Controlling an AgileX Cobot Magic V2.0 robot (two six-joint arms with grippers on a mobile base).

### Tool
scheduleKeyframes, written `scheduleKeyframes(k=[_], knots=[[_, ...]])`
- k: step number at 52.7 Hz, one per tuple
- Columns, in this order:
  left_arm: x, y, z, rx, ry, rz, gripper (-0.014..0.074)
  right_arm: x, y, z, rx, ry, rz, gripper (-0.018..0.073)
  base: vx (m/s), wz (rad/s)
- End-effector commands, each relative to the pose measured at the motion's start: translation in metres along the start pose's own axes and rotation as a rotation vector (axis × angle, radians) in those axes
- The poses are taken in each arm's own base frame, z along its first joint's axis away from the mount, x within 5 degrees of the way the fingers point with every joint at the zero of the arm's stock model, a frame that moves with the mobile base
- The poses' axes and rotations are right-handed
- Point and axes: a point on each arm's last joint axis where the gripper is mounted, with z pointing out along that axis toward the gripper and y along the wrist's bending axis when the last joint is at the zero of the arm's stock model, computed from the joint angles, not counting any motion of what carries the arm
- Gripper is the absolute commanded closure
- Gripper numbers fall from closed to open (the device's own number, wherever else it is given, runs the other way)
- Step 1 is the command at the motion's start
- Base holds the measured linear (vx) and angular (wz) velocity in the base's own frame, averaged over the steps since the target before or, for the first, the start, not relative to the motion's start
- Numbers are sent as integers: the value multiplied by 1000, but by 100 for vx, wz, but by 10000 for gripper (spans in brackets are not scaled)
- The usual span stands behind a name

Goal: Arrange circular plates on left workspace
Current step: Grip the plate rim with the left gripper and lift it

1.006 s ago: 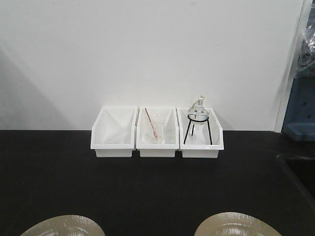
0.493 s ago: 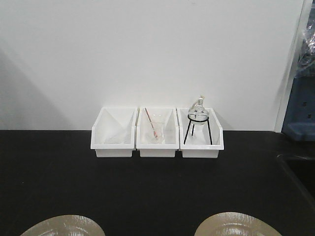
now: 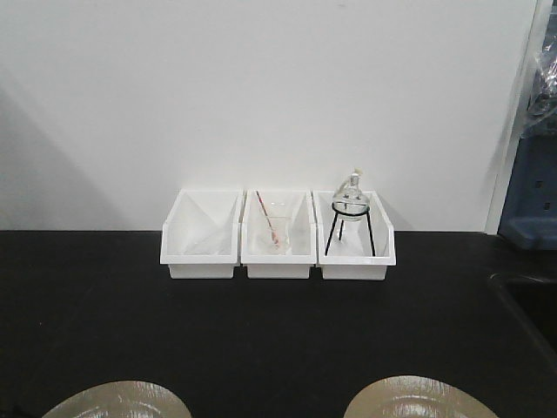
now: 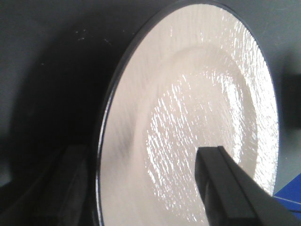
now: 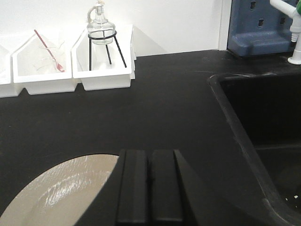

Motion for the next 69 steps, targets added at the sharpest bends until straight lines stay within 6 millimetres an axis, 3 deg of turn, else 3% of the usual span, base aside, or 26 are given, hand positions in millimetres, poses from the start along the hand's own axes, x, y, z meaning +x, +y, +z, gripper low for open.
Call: scheduleKeyframes(k=[1,15,26,49,57,66,69], knots=[[-9,-20,-10,52,-47,37,10,-20,1,-1,-4,-113,-19,558,0,0],[-7,-9,2,58,-12,8,11,-20,1,-1,-4,-113,-19,558,0,0],[-5,-7,14,190,11,-43,15,-20,1,-1,-4,-113,-19,558,0,0],[-3,-10,22,173,47,14,172,-20,1,-1,-4,-114,-19,558,0,0],[-4,-9,22,158,40,2,288,-20,1,-1,-4,-114,-19,558,0,0],[-4,-10,22,167,43,-13,609,-20,1,-1,-4,-114,-19,558,0,0],[-5,-10,22,171,38,-34,605,-20,1,-1,-4,-114,-19,558,0,0]])
